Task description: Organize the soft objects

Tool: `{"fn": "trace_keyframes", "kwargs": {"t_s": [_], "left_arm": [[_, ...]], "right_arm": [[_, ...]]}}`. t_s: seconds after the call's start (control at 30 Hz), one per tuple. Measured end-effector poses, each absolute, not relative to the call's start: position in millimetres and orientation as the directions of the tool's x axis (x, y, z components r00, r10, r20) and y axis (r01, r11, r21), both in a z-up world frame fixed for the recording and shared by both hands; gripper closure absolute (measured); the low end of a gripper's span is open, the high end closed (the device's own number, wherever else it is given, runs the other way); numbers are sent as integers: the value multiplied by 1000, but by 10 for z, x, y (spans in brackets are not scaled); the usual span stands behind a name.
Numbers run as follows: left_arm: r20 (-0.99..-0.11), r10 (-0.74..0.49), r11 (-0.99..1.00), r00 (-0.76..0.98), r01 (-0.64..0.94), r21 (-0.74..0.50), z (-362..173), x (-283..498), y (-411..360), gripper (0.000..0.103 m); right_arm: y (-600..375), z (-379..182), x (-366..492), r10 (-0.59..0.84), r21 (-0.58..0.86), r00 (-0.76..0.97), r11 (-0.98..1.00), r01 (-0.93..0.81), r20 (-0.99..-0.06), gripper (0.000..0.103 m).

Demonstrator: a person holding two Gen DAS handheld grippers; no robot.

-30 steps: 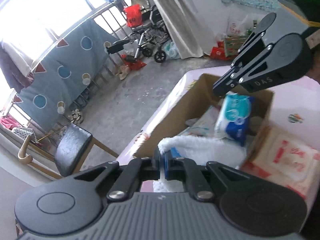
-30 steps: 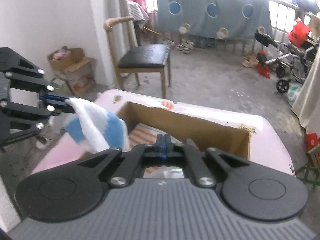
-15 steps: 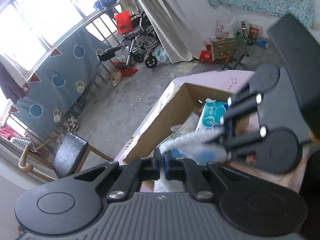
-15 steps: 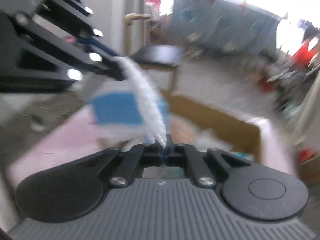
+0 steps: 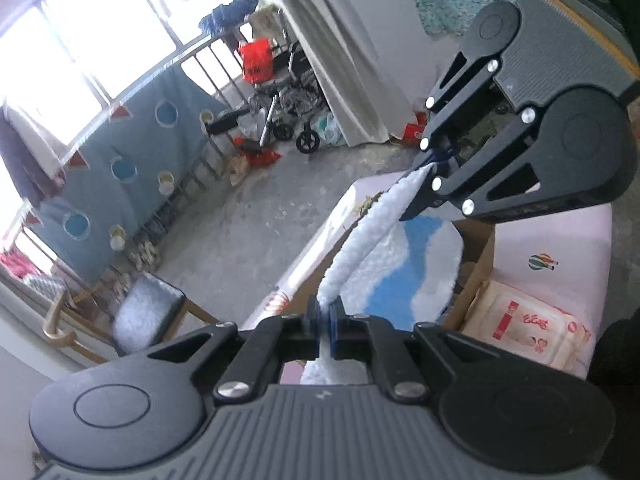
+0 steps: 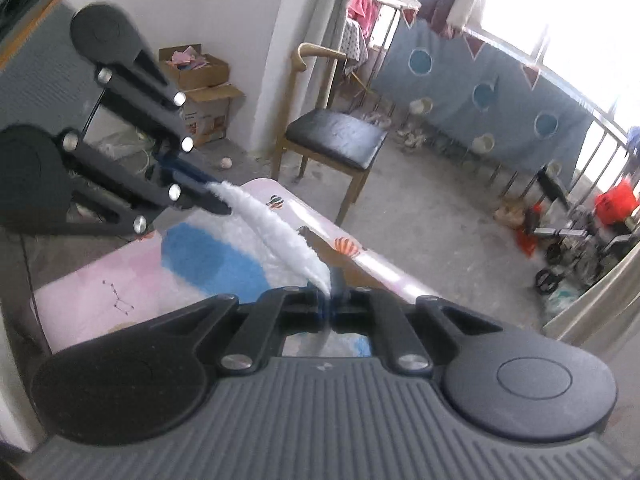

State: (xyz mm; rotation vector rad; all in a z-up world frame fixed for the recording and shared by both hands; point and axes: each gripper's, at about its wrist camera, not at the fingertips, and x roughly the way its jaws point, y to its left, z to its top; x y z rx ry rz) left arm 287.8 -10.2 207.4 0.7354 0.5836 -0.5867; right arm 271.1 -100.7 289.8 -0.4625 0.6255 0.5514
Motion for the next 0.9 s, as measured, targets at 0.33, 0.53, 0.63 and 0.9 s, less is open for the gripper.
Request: {"fn": "trace_keyframes", "kwargs": {"t_s": [0.33, 0.53, 0.63, 0.9], "left_arm": [[-830, -184, 617, 527, 719, 320, 906, 4252, -205, 97], [-882, -99, 622, 460, 720, 306, 49, 5082, -329, 84], [-863, -65, 602, 502, 709, 367, -169, 5174, -334, 46], [-764, -138, 615, 630, 660, 433, 69, 4860, -162, 93]], "right_arm": [[-1106, 1603, 4191, 349, 93, 425, 851, -517, -835, 99], [-1023, 642, 4989, 268, 88, 337, 881, -465, -903, 97], [-942, 397, 5167, 195, 6, 354, 882, -470, -915, 85], [-883, 378, 5172, 141, -116, 436, 850, -513, -889, 48]]}}
